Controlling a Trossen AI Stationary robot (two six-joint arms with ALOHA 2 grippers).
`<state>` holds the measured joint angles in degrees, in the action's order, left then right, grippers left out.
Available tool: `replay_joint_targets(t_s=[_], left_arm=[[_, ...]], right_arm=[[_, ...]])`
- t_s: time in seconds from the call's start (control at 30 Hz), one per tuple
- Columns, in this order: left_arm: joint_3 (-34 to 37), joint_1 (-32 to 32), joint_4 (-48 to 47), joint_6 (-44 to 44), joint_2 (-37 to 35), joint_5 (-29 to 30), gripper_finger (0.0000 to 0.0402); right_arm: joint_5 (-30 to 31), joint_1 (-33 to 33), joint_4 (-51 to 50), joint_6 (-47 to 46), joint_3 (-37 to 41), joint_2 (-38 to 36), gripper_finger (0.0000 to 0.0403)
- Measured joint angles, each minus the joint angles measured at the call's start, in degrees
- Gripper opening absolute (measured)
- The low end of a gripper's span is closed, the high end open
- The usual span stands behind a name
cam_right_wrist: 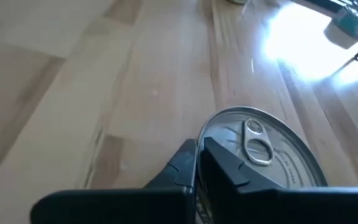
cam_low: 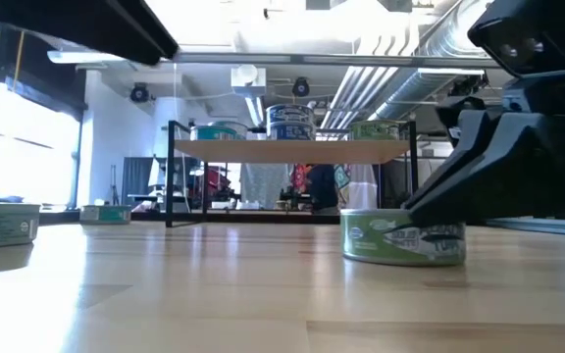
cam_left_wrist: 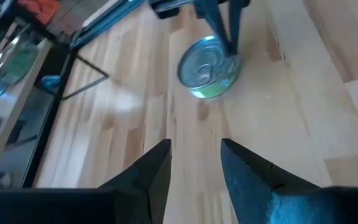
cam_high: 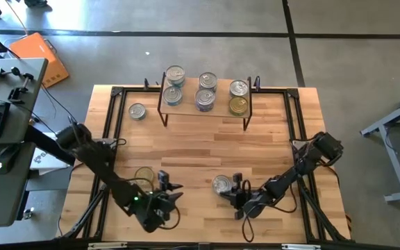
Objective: Stack canned seafood by type on shelf
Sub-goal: Stack the green tuna can on top of the green tuna can on the shelf
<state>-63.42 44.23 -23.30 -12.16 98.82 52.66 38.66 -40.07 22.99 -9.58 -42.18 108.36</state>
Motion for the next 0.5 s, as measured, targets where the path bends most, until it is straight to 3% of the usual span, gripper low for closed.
replay_joint_targets(t_s=[0.23, 0.5], left_arm=[[0.0, 2.9, -6.3, -8.2, -2.3, 2.6, 0.0131], [0.0, 3.9, -7.4, -10.3, -0.8, 4.5, 0.0130]], right_arm=[[-1.1, 0.0, 4.7, 2.1, 0.1, -2.8, 0.0000], [0.8, 0.0, 5.5, 4.6, 0.0, -5.2, 0.0000]])
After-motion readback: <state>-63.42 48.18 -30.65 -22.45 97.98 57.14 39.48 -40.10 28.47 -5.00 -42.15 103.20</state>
